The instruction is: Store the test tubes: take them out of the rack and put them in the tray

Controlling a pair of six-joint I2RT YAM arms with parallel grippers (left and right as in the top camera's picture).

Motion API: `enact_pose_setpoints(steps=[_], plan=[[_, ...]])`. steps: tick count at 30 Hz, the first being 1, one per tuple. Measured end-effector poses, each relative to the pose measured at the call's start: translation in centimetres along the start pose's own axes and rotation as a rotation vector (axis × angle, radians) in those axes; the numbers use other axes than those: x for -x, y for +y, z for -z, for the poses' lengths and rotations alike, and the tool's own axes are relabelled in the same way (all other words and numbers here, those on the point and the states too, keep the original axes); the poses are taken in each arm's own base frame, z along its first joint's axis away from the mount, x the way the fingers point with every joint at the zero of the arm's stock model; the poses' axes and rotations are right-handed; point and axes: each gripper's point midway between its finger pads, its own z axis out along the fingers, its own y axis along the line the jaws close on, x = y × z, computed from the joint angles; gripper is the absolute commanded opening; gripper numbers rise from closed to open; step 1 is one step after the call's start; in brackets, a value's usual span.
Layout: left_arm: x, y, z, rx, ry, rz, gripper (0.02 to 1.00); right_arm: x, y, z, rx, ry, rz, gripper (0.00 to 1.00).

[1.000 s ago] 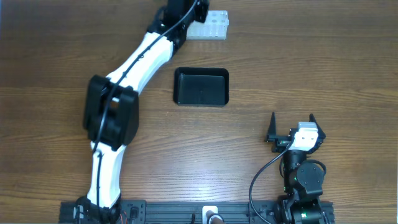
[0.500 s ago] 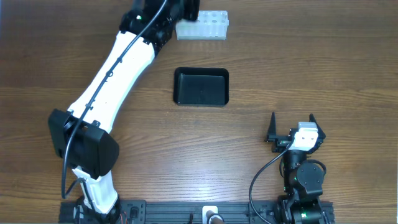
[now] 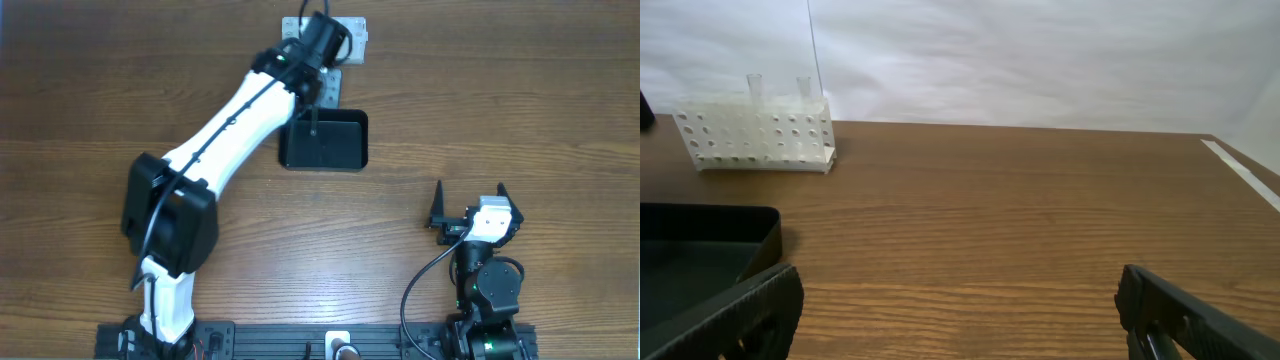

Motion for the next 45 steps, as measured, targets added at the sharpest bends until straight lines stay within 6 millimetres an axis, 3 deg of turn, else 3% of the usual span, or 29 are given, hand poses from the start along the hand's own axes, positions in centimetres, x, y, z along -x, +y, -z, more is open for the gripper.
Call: enact_pose_setpoints(steps=[6, 17, 28, 31, 37, 39, 40, 45], plan=[[-2.2, 0.4, -2.4, 0.039, 0.074, -0.01, 0.042, 0.0, 0.0, 0.0, 0.0, 0.0, 0.0, 0.993], [-3.2, 0.9, -2.5, 0.062, 0.113, -0.017, 0.042, 0.0, 0.0, 0.0, 0.0, 0.0, 0.0, 0.991], [-4.7, 1.3, -4.1, 0.086, 0.169, -0.026, 0.062, 0.0, 0.0, 0.0, 0.0, 0.0, 0.0, 0.991], [-4.8, 1.4, -4.1, 0.088, 0.173, -0.027, 0.174, 0.0, 0.0, 0.0, 0.0, 0.0, 0.0, 0.991], [-4.8, 1.4, -4.1, 0.091, 0.173, -0.027, 0.257, 0.0, 0.0, 0.0, 0.0, 0.0, 0.0, 0.991], [-4.8, 1.6, -4.0, 0.099, 0.169, -0.026, 0.426, 0.0, 0.0, 0.0, 0.0, 0.0, 0.0, 0.991], [-4.7, 1.7, -4.1, 0.107, 0.164, -0.024, 0.465, 0.0, 0.0, 0.0, 0.0, 0.0, 0.0, 0.993], [-3.8, 2.3, -3.8, 0.129, 0.133, -0.015, 0.485, 0.0, 0.0, 0.0, 0.0, 0.0, 0.001, 0.991]])
